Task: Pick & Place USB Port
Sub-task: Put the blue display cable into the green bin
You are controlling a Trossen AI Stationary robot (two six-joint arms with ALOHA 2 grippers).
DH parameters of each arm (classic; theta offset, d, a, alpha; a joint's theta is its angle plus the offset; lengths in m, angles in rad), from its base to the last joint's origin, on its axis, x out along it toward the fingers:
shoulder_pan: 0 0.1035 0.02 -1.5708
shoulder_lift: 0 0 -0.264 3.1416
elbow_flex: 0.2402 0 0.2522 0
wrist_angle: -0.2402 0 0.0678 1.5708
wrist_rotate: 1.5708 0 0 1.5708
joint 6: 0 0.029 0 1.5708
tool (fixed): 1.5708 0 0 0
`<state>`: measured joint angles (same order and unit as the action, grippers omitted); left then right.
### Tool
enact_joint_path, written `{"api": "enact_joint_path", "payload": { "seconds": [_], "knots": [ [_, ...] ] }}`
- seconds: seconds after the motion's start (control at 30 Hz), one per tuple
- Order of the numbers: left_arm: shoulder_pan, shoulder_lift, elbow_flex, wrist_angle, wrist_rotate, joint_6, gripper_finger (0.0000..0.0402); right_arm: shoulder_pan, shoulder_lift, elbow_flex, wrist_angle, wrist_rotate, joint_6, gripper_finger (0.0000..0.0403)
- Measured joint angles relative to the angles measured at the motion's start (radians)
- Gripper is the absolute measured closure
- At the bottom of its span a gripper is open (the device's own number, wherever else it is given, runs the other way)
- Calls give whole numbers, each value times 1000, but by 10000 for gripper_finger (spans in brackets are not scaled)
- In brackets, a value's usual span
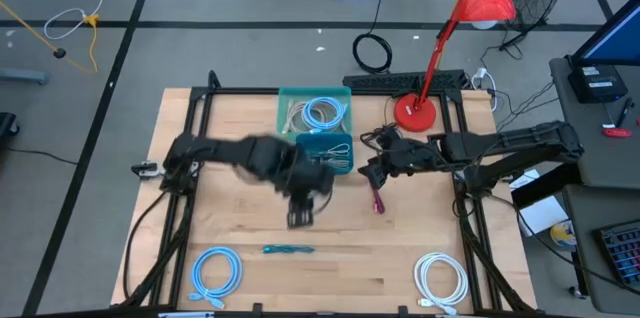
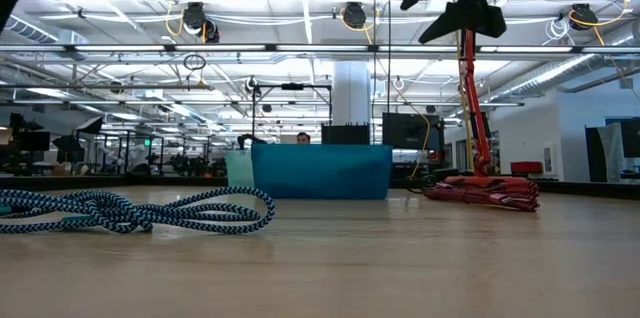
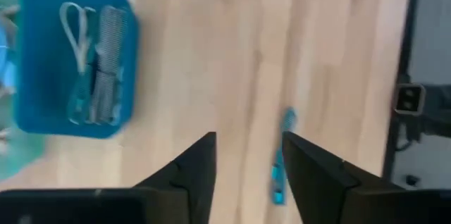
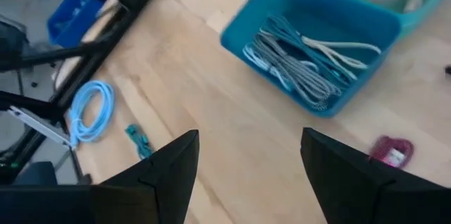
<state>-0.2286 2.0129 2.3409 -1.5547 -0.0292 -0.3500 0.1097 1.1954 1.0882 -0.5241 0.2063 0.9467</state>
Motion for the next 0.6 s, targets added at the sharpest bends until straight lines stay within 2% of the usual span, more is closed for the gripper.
{"api": "enact_joint_path", "payload": {
  "seconds": [0.13, 0.3, 0.43, 0.6],
  "knots": [
    [-125, 0, 0, 11, -67, -106, 276, 68, 0, 0, 88, 55, 22, 165],
    [-253, 0, 0, 51, -203, -230, 308, 161, 2, 0, 274, 119, -4, 165],
    [-321, 0, 0, 36, -245, -304, 319, 250, 22, 0, 413, 158, -53, 165],
    [-375, 0, 0, 19, -288, -374, 320, 385, 72, 0, 542, 158, -95, 165]
  ]
}}
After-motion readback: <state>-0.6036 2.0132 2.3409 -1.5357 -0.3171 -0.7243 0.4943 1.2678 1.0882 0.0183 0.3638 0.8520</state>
